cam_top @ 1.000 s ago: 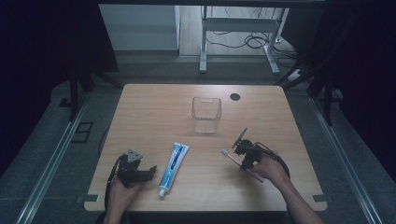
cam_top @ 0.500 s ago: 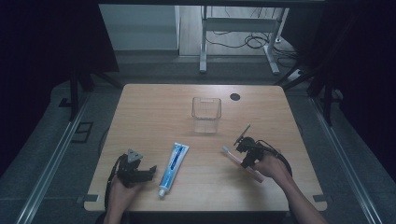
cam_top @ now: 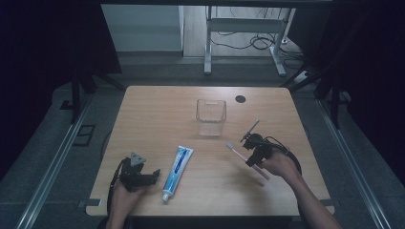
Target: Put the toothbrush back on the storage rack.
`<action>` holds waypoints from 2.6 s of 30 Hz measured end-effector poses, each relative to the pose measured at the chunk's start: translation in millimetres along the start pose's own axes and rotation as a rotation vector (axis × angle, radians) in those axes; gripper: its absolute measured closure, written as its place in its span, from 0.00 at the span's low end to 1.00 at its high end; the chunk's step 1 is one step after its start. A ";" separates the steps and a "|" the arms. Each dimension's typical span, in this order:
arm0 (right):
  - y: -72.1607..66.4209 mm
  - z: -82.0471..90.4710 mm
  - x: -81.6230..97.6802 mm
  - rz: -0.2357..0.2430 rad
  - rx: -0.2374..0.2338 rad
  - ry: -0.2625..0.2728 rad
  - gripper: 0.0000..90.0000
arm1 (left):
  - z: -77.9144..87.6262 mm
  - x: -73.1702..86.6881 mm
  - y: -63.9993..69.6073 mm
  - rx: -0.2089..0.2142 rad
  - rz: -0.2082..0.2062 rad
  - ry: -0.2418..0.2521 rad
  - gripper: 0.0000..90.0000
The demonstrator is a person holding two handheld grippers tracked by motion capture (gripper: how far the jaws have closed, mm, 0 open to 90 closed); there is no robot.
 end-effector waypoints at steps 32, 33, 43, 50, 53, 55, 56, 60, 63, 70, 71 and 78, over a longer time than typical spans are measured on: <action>9.3 36.6 -56.4 0.012 -0.010 0.144 0.87 | 0.0 -0.2 -0.4 0.001 -0.006 0.000 0.16; 9.2 37.1 -58.0 0.012 -0.013 0.148 0.87 | 0.0 -0.1 -0.3 0.001 -0.005 0.000 0.16; 11.9 43.7 -81.3 0.014 -0.006 0.222 0.87 | 0.0 -0.1 -0.4 0.001 -0.006 0.000 0.16; 15.1 44.7 -95.5 0.009 0.001 0.258 0.87 | 0.0 -0.1 -0.4 0.002 -0.006 0.000 0.16; 17.1 44.5 -102.3 0.004 0.002 0.275 0.87 | -0.1 -0.1 -0.4 0.002 -0.005 0.001 0.16; 18.2 44.5 -105.6 -0.001 0.004 0.283 0.87 | 0.0 -0.1 -0.4 0.002 -0.006 0.000 0.16; 19.3 44.6 -107.6 0.001 0.010 0.288 0.87 | 0.1 -0.1 -0.4 0.001 -0.005 0.000 0.16; 21.9 45.3 -114.9 -0.006 0.010 0.309 0.87 | 0.0 -0.1 -0.3 0.001 -0.003 0.000 0.16; 23.8 45.9 -120.1 -0.006 0.012 0.326 0.87 | 0.0 -0.1 -0.4 0.002 -0.005 0.000 0.16; 27.5 47.4 -131.5 -0.008 0.013 0.364 0.87 | 0.0 -0.1 -0.4 0.002 -0.006 0.000 0.16; 27.2 47.7 -133.3 -0.013 0.010 0.368 0.87 | 0.0 -0.1 -0.4 0.002 -0.005 0.000 0.16; 28.8 51.4 -148.2 -0.011 0.009 0.410 0.87 | 0.0 -0.1 -0.5 0.002 -0.006 0.000 0.16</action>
Point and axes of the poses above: each handheld gripper's, and its own axes: z roughly backward along the jaws, x roughly out of its underside, y roughly to its right, the point moved 10 cm from there along -z, roughly forward along the jaws, and after that the axes turned 5 degrees about y, right-handed, at the moved point
